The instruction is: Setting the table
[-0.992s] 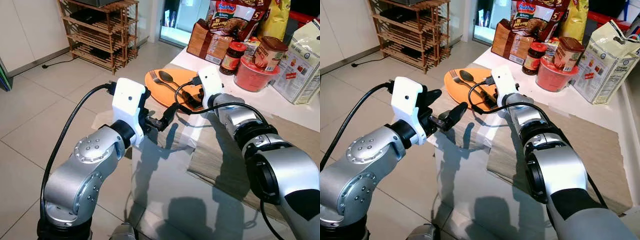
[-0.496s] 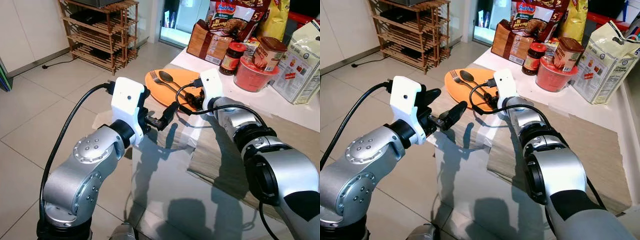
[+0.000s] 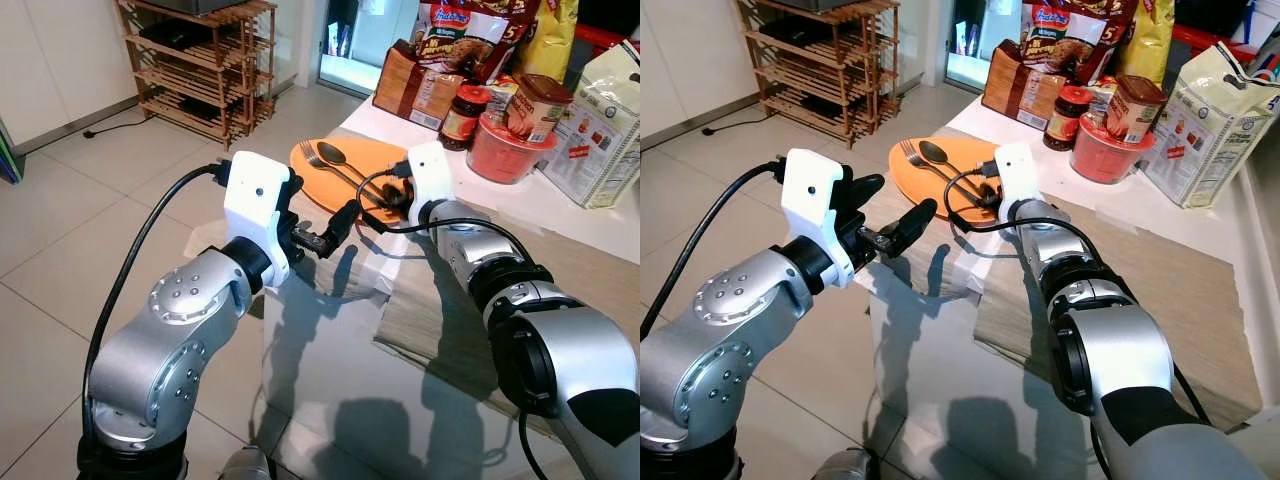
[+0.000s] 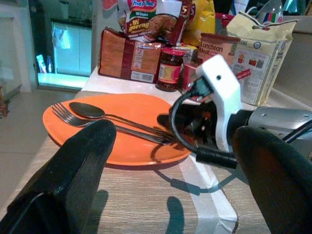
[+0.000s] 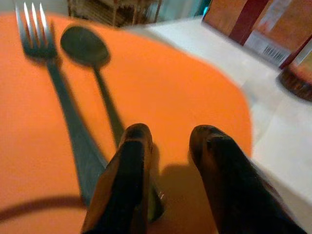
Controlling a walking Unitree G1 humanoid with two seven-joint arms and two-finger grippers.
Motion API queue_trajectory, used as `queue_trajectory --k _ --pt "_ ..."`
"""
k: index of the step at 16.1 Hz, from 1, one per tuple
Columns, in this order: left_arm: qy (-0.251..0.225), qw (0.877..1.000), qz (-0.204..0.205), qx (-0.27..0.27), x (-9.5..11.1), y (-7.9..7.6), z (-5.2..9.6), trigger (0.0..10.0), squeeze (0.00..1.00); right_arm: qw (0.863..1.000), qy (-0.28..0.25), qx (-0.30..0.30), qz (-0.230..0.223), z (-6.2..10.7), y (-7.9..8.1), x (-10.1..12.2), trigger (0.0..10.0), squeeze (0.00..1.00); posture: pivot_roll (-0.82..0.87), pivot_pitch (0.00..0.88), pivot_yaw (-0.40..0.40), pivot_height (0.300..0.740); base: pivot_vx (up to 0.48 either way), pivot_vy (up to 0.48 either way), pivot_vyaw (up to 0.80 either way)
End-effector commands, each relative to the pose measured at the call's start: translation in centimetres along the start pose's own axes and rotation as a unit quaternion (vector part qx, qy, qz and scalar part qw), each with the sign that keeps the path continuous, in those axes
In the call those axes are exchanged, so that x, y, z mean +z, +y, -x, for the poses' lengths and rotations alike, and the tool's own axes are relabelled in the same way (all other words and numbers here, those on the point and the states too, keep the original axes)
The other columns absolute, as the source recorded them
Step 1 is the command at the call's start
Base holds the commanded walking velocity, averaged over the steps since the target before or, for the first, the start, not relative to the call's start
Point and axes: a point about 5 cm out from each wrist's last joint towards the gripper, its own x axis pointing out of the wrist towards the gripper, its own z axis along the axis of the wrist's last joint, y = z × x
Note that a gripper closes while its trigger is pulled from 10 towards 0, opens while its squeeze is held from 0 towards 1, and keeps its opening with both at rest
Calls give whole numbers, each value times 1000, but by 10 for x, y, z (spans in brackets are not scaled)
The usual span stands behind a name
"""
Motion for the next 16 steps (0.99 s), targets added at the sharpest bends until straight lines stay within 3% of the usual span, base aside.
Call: queue_trajectory --k 1,7,10,11,12,13,16 --pt "-6 1000 1 -9 3 -4 -3 10000 0 999 -35 -16 3 0 -6 12 0 0 311 15 -120 740 0 0 0" --pt "-8 1000 -2 -14 2 -3 -8 10000 0 987 -157 -32 7 2 -12 60 0 0 286 0 -115 740 0 0 0" --pt "-3 1000 -11 -7 -5 1 -9 10000 0 976 -207 -57 45 8 -21 76 0 0 265 0 -110 740 0 0 0" --pt "2 1000 -12 0 -10 5 -10 10000 0 966 -238 -80 58 15 -34 85 10000 0 251 0 -106 740 0 0 0" --pt "4 1000 -12 2 -13 6 -11 10000 0 963 -247 -85 64 17 -38 86 10000 149 239 0 -102 740 0 0 0" --pt "8 1000 -12 6 -17 8 -12 10000 0 960 -255 -93 65 21 -45 84 10000 1000 221 0 -96 740 0 0 0" --pt "17 1000 -17 13 -29 14 -17 10000 0 957 -257 -120 66 34 -62 61 10000 1000 177 0 -79 740 0 0 0"
